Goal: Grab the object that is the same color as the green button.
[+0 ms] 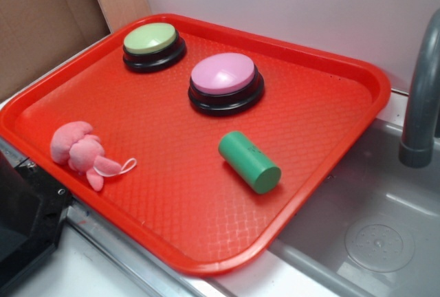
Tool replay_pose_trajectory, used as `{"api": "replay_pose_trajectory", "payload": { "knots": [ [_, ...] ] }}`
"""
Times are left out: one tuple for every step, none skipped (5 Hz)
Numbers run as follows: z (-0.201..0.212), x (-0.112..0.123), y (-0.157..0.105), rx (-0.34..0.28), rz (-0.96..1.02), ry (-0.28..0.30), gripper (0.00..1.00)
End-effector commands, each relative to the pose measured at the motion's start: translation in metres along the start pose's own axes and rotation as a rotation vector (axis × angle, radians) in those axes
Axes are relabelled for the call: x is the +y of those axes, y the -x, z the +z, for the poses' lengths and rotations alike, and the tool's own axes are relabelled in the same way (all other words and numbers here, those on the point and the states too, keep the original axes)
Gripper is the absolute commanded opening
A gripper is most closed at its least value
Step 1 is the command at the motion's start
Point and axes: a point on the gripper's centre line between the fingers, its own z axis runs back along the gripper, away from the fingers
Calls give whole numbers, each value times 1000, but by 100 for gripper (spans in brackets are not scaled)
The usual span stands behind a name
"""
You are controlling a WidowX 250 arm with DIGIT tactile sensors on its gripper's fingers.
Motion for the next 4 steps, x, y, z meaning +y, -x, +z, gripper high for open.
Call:
{"api": "replay_pose_trajectory", "payload": {
  "knots": [
    [0,0,0,0,0,0,100],
    [-2,-4,-10,27,117,75,100],
    [-14,-16,-20,75,270,99,100],
    [-33,-30,-24,58,370,115,100]
  ]
}}
